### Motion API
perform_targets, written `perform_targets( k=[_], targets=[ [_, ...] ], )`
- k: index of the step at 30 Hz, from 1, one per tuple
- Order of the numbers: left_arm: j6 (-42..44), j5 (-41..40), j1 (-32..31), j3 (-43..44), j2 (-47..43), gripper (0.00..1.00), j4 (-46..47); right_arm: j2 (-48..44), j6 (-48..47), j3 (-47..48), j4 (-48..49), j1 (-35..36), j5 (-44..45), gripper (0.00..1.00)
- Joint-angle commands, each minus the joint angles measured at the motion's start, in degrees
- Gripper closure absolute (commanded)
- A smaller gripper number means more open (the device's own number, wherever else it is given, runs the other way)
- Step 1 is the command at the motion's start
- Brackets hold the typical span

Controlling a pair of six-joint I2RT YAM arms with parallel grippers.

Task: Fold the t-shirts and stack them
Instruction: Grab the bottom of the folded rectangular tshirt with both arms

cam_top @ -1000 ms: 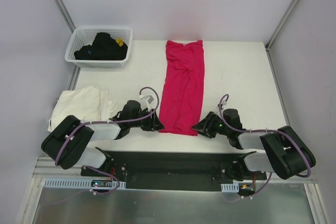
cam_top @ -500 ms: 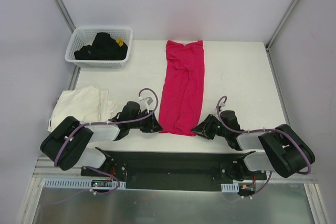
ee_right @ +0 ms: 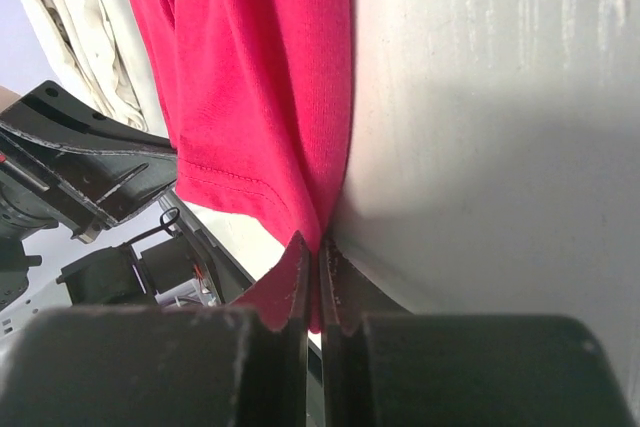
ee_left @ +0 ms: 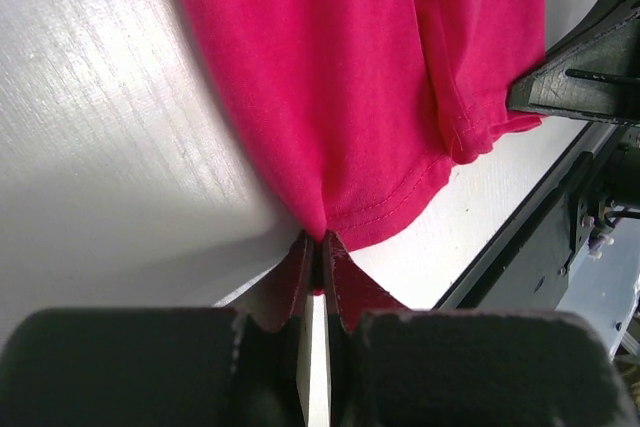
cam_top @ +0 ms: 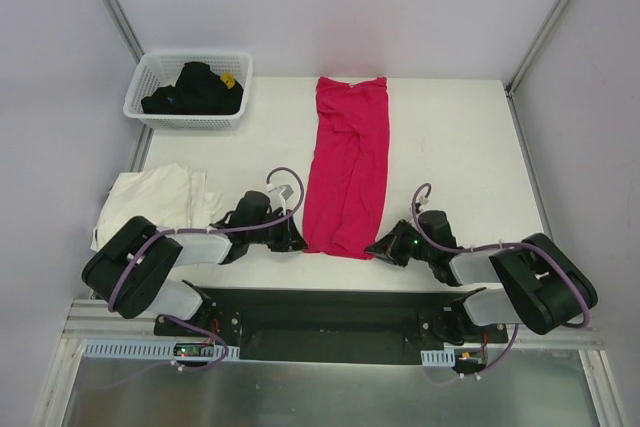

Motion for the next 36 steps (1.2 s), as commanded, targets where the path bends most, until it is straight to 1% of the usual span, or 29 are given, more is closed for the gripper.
perform_targets(
  k=[1, 8, 13, 21, 26, 27, 30, 36],
  targets=[
    [1.51, 0.39, -0.61, 1.54, 0.33, 1.00, 0.03, 2.93, -2.94, -1.80, -9.56, 0.40, 5.43, 0.99],
    [1.69, -0.14, -0.61, 1.19, -0.90, 1.00, -0.06, 0.91, -2.50, -2.59, -9.56, 0.31, 5.78, 0.99],
    [3.62, -1.98, -0.61, 3.12, -2.66, 1.00, -4.10, -0.76, -2.68, -2.06, -10.88, 0.31, 6.57, 0.99],
    [4.94, -6.11, -0.61, 6.99, -5.82, 1.00, -7.44, -1.37, -3.99, 2.41, -13.08, 0.05, 6.13, 0.99],
    [5.20, -7.16, -0.61, 8.05, -8.37, 1.00, -9.72, -5.06, -7.07, 6.19, -18.87, -1.01, 6.48, 0.99],
    [5.20, -7.69, -0.61, 8.22, -8.72, 1.00, -10.60, -5.50, -8.29, 7.51, -20.88, -1.62, 6.66, 0.99],
    [5.29, -8.74, -0.61, 8.83, -9.69, 1.00, -12.01, -6.65, -9.71, 9.01, -23.00, -3.63, 6.31, 0.99],
    [6.34, -11.38, -0.61, 11.55, -10.75, 1.00, -14.82, -5.60, -13.75, 15.51, -27.66, -7.50, 5.08, 0.99]
  ],
)
